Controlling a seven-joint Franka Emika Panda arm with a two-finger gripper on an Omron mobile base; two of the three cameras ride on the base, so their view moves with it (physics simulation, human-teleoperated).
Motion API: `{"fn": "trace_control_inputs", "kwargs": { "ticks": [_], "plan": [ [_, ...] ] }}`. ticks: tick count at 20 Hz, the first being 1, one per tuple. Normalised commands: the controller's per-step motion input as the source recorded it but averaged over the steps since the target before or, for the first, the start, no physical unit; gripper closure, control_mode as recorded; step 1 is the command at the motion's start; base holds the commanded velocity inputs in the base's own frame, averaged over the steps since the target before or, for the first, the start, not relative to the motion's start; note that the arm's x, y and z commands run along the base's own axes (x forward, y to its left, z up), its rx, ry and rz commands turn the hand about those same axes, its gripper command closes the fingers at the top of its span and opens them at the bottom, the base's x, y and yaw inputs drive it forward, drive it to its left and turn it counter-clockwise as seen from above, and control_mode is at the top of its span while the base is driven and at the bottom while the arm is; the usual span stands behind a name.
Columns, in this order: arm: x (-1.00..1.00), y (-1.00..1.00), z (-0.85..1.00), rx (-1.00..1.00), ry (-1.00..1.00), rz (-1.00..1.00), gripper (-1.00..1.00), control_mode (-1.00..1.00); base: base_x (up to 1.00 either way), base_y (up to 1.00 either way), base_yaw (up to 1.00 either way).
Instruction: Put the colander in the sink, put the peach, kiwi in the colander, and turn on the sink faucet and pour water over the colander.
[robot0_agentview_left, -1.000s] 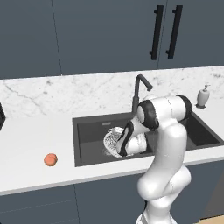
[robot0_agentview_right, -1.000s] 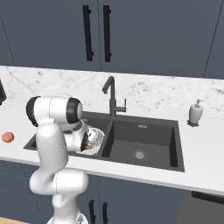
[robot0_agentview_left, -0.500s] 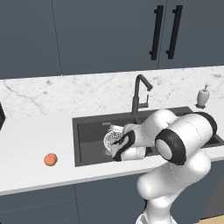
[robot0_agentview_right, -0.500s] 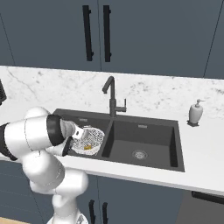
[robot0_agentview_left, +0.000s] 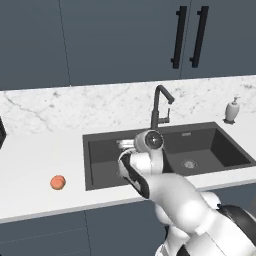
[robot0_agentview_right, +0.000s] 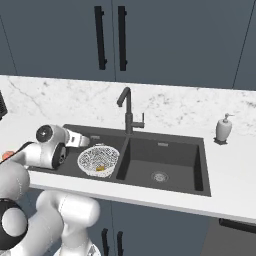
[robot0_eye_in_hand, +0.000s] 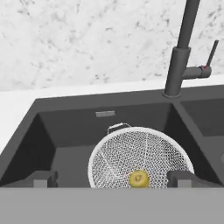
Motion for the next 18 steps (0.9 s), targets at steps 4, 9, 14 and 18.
{"fn": "trace_control_inputs", "kwargs": {
  "ticks": [4,9,14,18],
  "plan": [
    [-0.59,0.37,1.00,-0.17,0.16,0.09,-1.00,-1.00,0.00,0.00,0.00],
    [-0.61,0.56,0.66,-0.09,0.05,0.16,-1.00,-1.00,0.00,0.00,0.00],
    [-0.68,0.76,-0.17,0.04,0.00,0.34,-1.00,-1.00,0.00,0.00,0.00],
    [-0.67,0.67,-0.39,0.13,0.01,0.30,-1.00,-1.00,0.00,0.00,0.00]
  ]
}}
